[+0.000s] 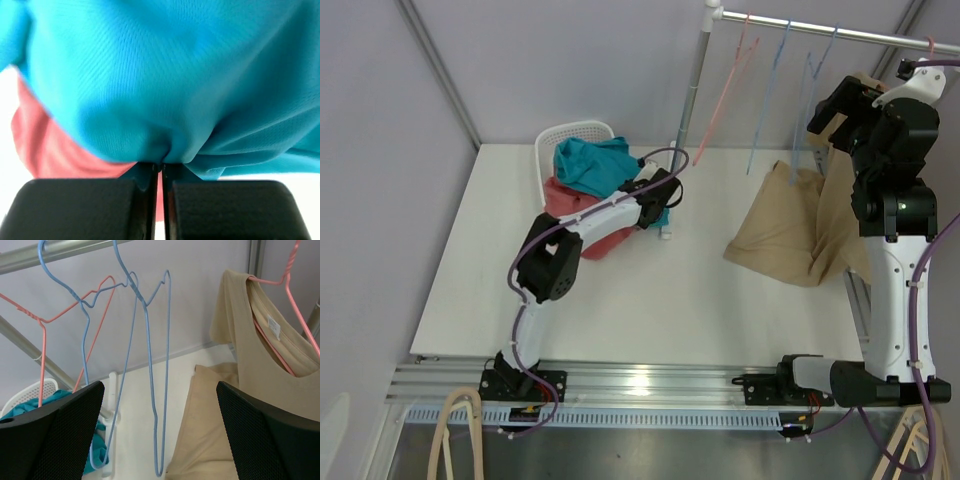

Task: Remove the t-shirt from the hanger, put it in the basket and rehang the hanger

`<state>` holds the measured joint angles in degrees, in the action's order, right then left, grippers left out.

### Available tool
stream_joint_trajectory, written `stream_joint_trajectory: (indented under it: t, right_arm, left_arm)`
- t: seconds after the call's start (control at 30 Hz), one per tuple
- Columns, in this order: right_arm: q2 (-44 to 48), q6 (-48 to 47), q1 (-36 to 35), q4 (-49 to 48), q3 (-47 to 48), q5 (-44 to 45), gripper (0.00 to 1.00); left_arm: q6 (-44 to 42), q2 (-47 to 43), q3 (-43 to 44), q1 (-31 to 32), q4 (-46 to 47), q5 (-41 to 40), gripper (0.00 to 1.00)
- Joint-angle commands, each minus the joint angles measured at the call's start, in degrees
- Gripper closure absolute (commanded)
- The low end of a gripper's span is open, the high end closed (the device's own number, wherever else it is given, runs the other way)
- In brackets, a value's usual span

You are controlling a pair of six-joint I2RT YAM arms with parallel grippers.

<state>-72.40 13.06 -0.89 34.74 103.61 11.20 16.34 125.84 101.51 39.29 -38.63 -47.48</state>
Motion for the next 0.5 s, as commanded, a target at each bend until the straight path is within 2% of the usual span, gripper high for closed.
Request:
stream_joint_trajectory:
  t: [0.0, 0.17, 0.27, 0.37, 0.47]
  right_arm:
    - [1.0, 0.8, 0.2, -2.3, -0.2, -1.2, 0.00]
    - [0.9, 0.9, 0.3, -2.5, -0.3, -1.5, 0.01]
    - [0.9, 1.1, 0.3, -2.4, 0.1, -2.0, 0.00]
    - [1.0, 1.0, 0.3, -2.1, 0.2, -2.3, 0.01]
    - [1.4, 0.9, 0.2, -1.9, 0.1, -2.5, 0.01]
  left_arm:
    - [-3.0, -11.2, 1.6, -1.1, 2.0, -1.6, 0.99]
    - [-3.3, -16.3, 5.8, -1.2, 1.0, 2.9, 0.99]
    - [-3.4, -14.4, 13.3, -3.3, -2.8, 3.5, 0.99]
    - [-3.3, -9.8, 27.1, -7.5, -7.0, 4.9, 0.99]
    - [-4.9, -4.9, 35.6, -11.9, -7.0, 6.0, 0.99]
